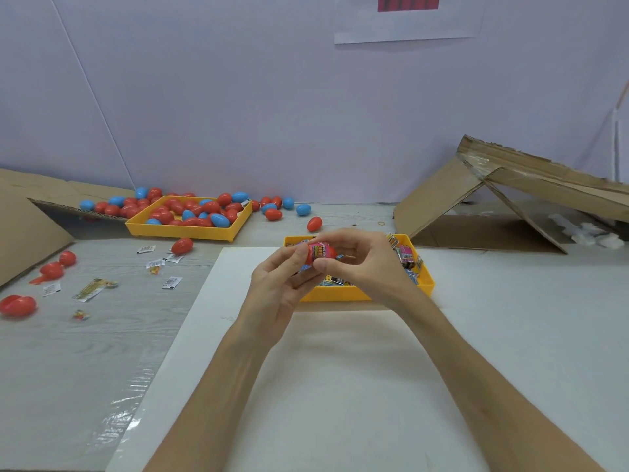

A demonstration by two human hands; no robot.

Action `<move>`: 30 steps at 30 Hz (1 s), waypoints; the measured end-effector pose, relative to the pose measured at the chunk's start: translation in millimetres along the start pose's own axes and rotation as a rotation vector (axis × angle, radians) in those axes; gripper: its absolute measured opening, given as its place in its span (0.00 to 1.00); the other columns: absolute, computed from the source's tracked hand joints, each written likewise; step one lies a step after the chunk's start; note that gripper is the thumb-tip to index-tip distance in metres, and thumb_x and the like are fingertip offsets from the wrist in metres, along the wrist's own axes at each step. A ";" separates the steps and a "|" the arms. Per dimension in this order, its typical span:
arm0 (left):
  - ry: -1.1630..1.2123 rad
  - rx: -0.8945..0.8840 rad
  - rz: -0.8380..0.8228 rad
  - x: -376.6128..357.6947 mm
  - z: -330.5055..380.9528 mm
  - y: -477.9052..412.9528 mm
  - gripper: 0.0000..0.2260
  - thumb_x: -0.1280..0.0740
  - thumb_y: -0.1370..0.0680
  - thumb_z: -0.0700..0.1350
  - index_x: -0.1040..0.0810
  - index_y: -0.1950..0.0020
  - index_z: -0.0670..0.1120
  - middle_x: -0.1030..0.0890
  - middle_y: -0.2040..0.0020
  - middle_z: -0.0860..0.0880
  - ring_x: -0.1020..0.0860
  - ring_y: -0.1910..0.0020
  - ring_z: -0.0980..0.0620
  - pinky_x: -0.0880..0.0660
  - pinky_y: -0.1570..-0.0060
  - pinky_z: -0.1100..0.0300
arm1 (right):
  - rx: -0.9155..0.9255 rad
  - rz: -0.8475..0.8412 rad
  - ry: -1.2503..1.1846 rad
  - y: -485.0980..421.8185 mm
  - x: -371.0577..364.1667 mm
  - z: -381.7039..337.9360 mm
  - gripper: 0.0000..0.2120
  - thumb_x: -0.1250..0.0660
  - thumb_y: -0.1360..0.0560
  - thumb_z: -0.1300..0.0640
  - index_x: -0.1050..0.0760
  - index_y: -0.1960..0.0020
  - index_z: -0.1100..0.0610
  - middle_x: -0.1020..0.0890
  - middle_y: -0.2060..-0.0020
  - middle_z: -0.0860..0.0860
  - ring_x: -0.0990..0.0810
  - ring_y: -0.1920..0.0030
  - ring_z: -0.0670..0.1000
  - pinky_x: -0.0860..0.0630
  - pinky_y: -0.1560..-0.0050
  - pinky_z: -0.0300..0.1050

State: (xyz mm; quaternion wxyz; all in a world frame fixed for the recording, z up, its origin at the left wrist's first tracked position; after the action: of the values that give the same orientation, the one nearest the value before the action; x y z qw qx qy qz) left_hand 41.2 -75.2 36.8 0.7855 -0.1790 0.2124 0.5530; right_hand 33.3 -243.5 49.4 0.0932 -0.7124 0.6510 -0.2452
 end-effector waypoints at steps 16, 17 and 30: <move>-0.095 -0.023 0.089 -2.3 -4.2 -0.1 0.15 0.27 0.28 0.51 0.20 0.52 0.40 0.16 0.50 0.39 0.16 0.50 0.44 0.18 0.47 0.54 | 0.012 -0.001 0.103 -1.2 -1.9 3.1 0.15 0.21 0.30 0.56 0.17 0.44 0.49 0.14 0.53 0.44 0.15 0.50 0.49 0.17 0.48 0.47; -0.127 -0.033 0.108 -2.7 -3.8 0.4 0.15 0.27 0.29 0.52 0.20 0.53 0.40 0.16 0.50 0.39 0.15 0.51 0.43 0.17 0.49 0.55 | 0.008 -0.002 0.119 -1.2 -1.5 3.9 0.14 0.21 0.30 0.55 0.17 0.45 0.48 0.14 0.53 0.45 0.15 0.50 0.49 0.17 0.48 0.48; -0.210 -0.106 0.264 8.8 1.7 -5.0 0.13 0.37 0.17 0.49 0.20 0.55 0.43 0.19 0.61 0.46 0.16 0.64 0.45 0.18 0.62 0.57 | -0.467 0.229 -0.691 -48.1 53.7 -6.9 0.20 0.34 0.19 0.59 0.29 0.29 0.65 0.15 0.50 0.58 0.14 0.53 0.53 0.18 0.54 0.41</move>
State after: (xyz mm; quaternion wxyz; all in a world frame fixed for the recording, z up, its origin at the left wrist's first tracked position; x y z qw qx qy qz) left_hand 48.9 -69.0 33.7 0.7135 -0.1321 0.1212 0.6773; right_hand 74.1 -288.1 89.3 0.1688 -0.6777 0.6943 0.1735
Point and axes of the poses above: each hand's wrist, its own y-axis away from the middle knuckle, its own x-axis out of the back of the hand, z = x × y, the point moved 1 cm from there along -y, towards the middle knuckle
